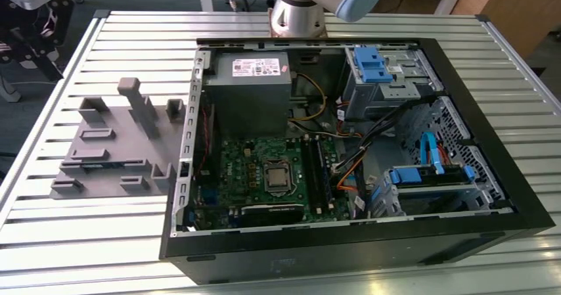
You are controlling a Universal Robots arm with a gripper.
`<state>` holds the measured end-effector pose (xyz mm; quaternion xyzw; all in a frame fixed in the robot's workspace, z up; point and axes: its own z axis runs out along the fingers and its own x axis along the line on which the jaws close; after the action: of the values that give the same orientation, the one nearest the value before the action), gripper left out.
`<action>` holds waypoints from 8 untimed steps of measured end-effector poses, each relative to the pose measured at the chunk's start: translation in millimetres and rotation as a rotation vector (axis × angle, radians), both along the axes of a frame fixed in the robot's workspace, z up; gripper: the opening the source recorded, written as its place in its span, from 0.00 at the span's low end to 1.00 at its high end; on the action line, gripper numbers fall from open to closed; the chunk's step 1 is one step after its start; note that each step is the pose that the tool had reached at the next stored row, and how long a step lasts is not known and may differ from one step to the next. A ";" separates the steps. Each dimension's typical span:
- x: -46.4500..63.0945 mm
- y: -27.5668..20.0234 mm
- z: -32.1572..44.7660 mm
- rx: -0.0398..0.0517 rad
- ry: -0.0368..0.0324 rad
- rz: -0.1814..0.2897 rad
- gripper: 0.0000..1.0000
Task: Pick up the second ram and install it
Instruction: 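Pick up the second ram and move it above second insertion slot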
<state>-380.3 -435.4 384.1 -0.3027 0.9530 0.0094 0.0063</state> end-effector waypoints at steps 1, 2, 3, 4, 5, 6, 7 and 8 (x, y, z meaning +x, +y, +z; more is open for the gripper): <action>-0.3 0.0 -0.1 0.0000 0.0000 0.011 0.11; -0.6 0.0 -0.2 0.0000 0.0000 0.023 0.11; -0.9 0.0 -0.2 0.0000 0.0000 0.034 0.11; -1.2 0.0 -0.3 0.0000 -0.0001 0.043 0.11; -1.3 0.0 -0.3 0.0000 0.0000 0.050 0.11; -1.4 0.0 -0.3 -0.0001 0.0000 0.056 0.11; -1.5 0.1 -0.4 0.0000 0.0000 0.058 0.11; -1.5 0.0 -0.4 -0.0001 0.0000 0.060 0.11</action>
<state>-381.8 -435.4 383.7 -0.3310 0.9436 0.0096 0.0060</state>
